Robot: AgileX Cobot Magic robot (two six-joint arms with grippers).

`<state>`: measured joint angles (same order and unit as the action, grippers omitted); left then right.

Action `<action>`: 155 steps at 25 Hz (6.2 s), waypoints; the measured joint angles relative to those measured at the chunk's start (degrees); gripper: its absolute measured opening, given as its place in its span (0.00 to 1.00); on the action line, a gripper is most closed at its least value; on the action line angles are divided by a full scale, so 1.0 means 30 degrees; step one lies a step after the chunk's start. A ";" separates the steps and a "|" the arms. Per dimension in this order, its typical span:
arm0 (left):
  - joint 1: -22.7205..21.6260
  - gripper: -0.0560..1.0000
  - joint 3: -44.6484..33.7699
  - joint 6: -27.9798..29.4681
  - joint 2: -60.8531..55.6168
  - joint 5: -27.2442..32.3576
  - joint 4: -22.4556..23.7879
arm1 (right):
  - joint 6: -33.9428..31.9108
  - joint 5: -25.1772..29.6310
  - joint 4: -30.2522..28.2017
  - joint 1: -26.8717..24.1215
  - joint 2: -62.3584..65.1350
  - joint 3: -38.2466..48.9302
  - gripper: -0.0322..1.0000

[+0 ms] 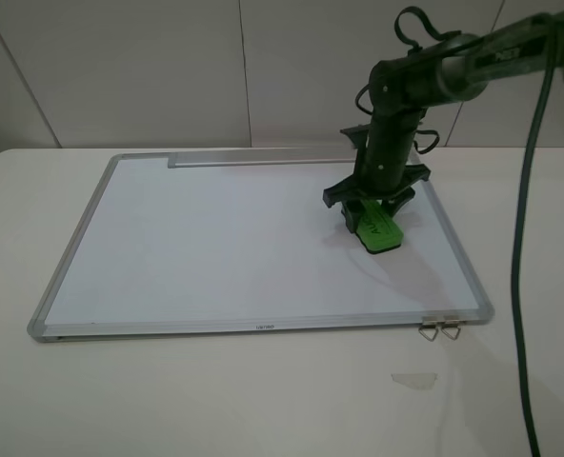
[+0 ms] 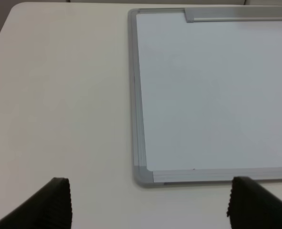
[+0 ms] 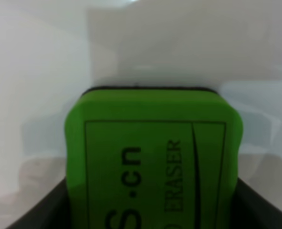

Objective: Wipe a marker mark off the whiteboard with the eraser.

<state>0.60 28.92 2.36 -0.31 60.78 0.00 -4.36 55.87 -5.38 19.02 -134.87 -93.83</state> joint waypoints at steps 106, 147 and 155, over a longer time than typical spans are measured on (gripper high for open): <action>0.0000 0.70 0.0000 0.0000 -0.0006 0.0000 0.0000 | -0.1205 0.2768 0.1101 -0.3582 1.5935 0.9784 0.82; 0.0000 0.70 0.0000 0.0000 -0.0006 0.0000 0.0000 | -0.1554 0.1575 0.0307 -0.5694 4.3030 2.1171 0.82; 0.0000 0.70 0.0000 0.0000 -0.0006 0.0000 0.0000 | -0.1566 0.1594 0.0307 -0.6338 4.5030 2.1171 0.83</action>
<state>0.60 28.92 2.36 -0.32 60.78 0.00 -9.06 60.65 -4.46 0.00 0.22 -30.32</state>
